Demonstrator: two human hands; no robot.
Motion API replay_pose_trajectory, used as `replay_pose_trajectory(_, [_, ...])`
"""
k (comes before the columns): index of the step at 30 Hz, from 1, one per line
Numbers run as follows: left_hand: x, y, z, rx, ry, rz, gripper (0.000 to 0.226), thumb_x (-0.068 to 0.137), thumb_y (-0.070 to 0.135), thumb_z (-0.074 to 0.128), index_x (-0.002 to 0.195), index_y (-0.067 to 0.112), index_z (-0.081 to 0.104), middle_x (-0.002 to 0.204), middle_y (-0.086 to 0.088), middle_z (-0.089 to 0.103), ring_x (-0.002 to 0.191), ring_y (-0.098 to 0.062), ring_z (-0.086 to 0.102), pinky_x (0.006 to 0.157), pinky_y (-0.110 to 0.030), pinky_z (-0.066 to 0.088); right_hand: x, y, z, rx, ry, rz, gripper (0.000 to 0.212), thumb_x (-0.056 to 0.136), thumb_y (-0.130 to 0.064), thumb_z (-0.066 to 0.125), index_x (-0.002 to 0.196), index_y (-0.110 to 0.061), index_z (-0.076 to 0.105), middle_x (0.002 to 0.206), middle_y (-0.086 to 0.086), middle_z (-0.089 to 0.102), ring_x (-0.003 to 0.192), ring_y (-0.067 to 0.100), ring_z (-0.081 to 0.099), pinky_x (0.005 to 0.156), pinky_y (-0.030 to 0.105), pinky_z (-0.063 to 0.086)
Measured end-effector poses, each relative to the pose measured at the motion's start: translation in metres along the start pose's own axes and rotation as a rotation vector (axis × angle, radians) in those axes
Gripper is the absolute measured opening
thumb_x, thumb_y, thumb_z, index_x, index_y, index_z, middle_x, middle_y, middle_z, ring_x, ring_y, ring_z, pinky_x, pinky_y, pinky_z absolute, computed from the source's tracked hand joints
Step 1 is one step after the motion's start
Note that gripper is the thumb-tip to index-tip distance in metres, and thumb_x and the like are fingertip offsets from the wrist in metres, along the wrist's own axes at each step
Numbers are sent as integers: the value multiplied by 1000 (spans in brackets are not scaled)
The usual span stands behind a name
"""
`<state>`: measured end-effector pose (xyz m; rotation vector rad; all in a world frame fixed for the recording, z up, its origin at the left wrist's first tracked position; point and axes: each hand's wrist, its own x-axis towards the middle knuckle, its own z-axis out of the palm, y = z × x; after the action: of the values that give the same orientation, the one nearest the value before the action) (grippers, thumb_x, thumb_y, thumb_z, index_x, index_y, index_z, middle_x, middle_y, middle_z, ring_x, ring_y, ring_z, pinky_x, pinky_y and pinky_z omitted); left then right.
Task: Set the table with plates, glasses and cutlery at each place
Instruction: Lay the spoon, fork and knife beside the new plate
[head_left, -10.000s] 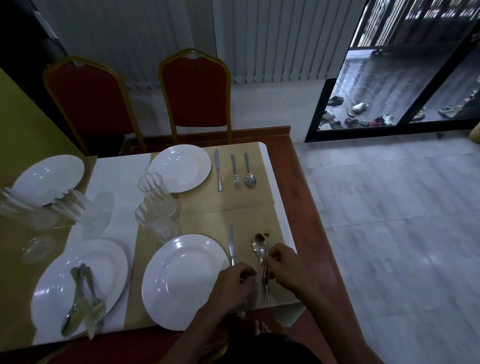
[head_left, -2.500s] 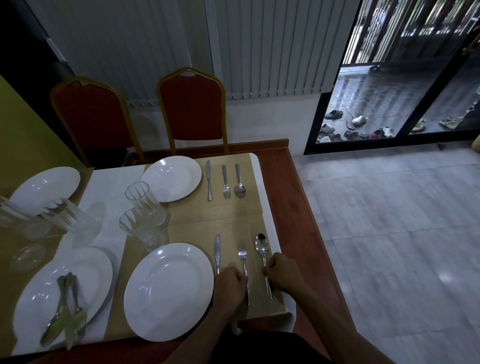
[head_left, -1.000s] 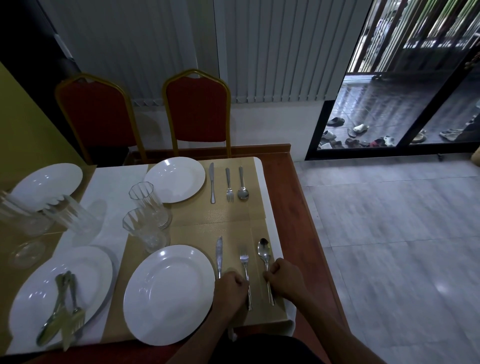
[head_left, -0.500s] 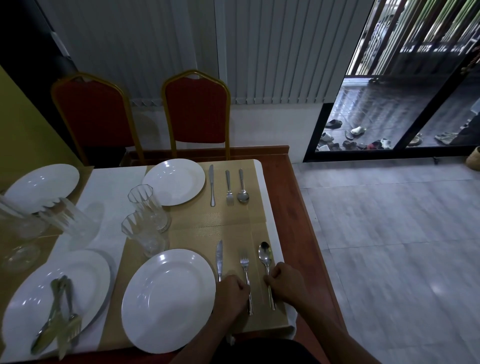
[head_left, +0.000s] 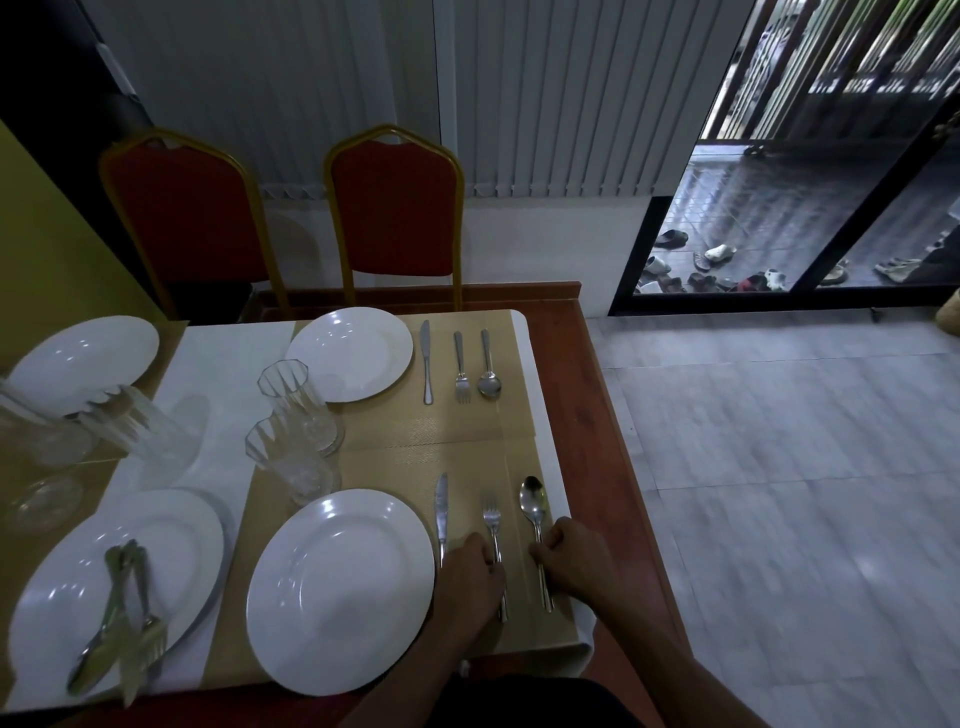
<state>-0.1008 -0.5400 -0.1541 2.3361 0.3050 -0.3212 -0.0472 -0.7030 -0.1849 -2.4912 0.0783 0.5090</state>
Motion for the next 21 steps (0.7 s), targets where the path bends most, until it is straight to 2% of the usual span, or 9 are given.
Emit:
replay_pose_trajectory(6, [-4, 3, -3, -10, 4, -46, 12, 90, 20, 58, 80, 16, 52, 75, 4, 57, 67, -7, 54, 57, -17, 40, 1, -1, -7, -5, -12, -2, 26, 88, -38, 68, 77, -16, 60, 67, -6, 59, 59, 2, 52, 56, 17, 42])
replay_pose_trajectory(10, [-7, 6, -12, 40, 63, -50, 12, 92, 24, 56, 81, 19, 57, 77, 4, 63, 71, -8, 60, 63, -21, 47, -1, -4, -15, 43, 31, 24, 26, 91, -34, 66, 80, -11, 63, 72, 3, 66, 62, 10, 61, 62, 28, 53])
replay_pose_trajectory(12, [-10, 6, -19, 30, 92, -43, 12, 91, 23, 54, 81, 18, 59, 76, 5, 65, 69, -7, 61, 64, -23, 51, -2, -10, -18, 49, 48, 1, 21, 93, -28, 64, 81, -11, 63, 72, 0, 64, 66, 11, 63, 67, 32, 57])
replay_pose_trajectory(14, [-13, 6, -23, -3, 105, -38, 12, 90, 20, 53, 83, 17, 63, 78, 6, 66, 71, -6, 61, 68, -23, 54, -4, -19, -21, 43, 36, -26, 16, 93, -25, 62, 81, -15, 62, 75, -4, 62, 69, 9, 61, 69, 31, 56])
replay_pose_trajectory(17, [-21, 6, -32, -67, 138, -64, 10, 92, 18, 56, 86, 17, 65, 86, 4, 66, 78, -6, 61, 68, -10, 47, -5, -41, -18, 41, -19, -80, 13, 91, -30, 61, 81, -21, 61, 82, -6, 63, 72, 5, 60, 69, 25, 50])
replay_pose_trajectory(21, [-32, -3, -47, -119, 213, -84, 8, 93, 20, 59, 95, 18, 67, 92, 5, 68, 80, -5, 61, 66, -2, 41, -11, -78, -6, 127, -80, -132, 12, 89, -29, 65, 78, -23, 61, 74, -11, 61, 71, 2, 60, 67, 24, 48])
